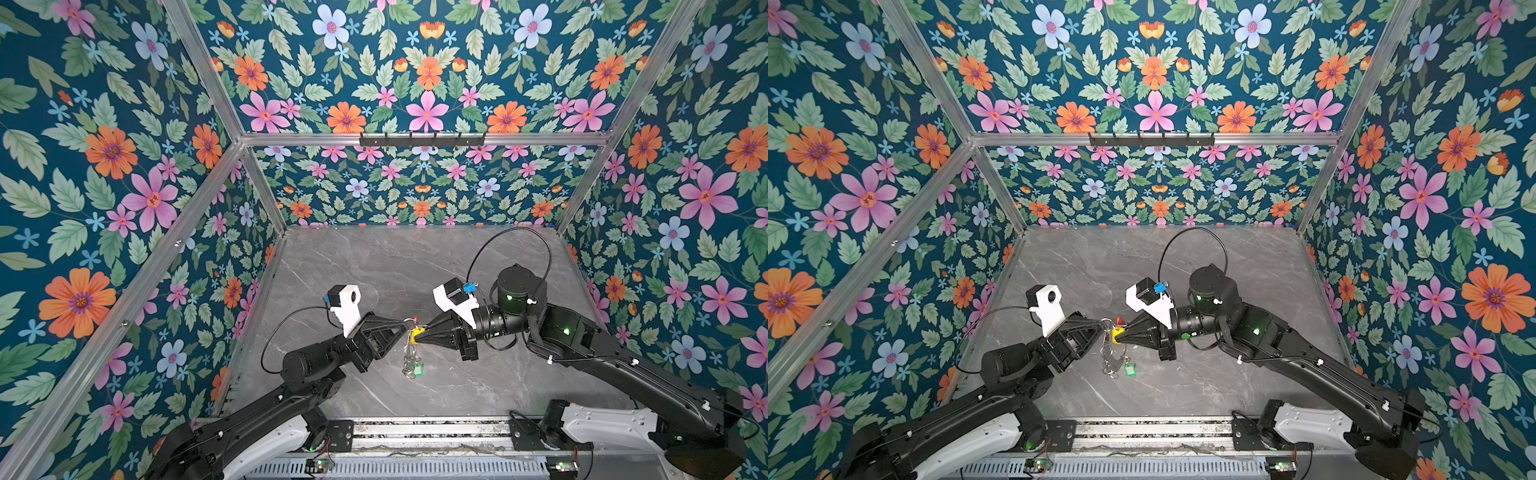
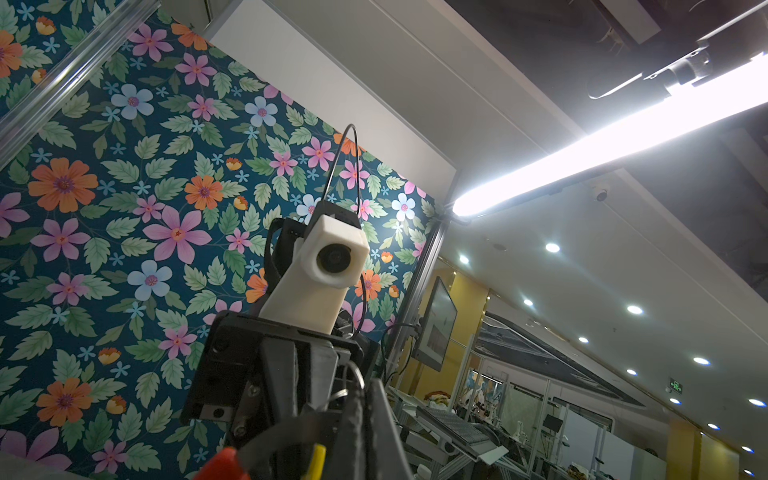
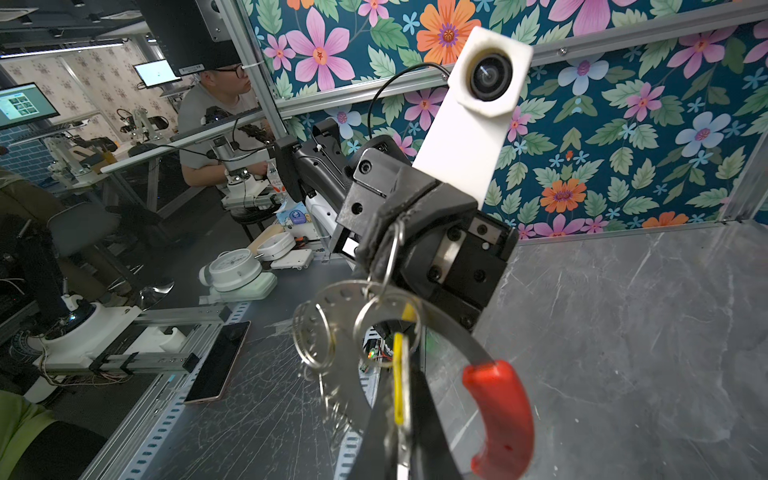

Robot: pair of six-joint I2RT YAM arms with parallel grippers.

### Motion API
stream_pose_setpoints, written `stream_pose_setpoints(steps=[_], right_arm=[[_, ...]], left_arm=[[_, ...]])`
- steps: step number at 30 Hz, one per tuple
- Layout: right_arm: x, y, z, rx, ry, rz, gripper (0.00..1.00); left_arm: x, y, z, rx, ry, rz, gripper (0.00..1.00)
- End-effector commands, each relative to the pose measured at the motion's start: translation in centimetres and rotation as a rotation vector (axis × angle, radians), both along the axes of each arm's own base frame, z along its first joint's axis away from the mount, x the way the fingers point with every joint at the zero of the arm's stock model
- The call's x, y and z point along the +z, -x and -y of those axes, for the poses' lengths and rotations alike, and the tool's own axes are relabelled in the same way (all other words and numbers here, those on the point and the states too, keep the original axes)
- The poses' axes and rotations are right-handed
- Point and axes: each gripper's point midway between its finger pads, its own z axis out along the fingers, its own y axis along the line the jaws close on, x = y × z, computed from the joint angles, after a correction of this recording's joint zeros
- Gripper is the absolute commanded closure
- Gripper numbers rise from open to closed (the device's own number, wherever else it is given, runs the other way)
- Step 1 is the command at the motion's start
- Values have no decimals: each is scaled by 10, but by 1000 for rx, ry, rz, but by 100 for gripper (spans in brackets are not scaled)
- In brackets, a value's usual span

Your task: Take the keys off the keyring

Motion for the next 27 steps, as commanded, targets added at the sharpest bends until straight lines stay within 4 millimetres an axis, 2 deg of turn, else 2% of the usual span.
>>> stream_pose_setpoints(steps=[1,27], right_arm=[[-31,-5,3,-54,120,-72,100],[-42,-12,-7,-74,138,-63,100]], left_arm=[[38,24,-40,28,221,132,100],[45,23,-46,31,260,114,100]])
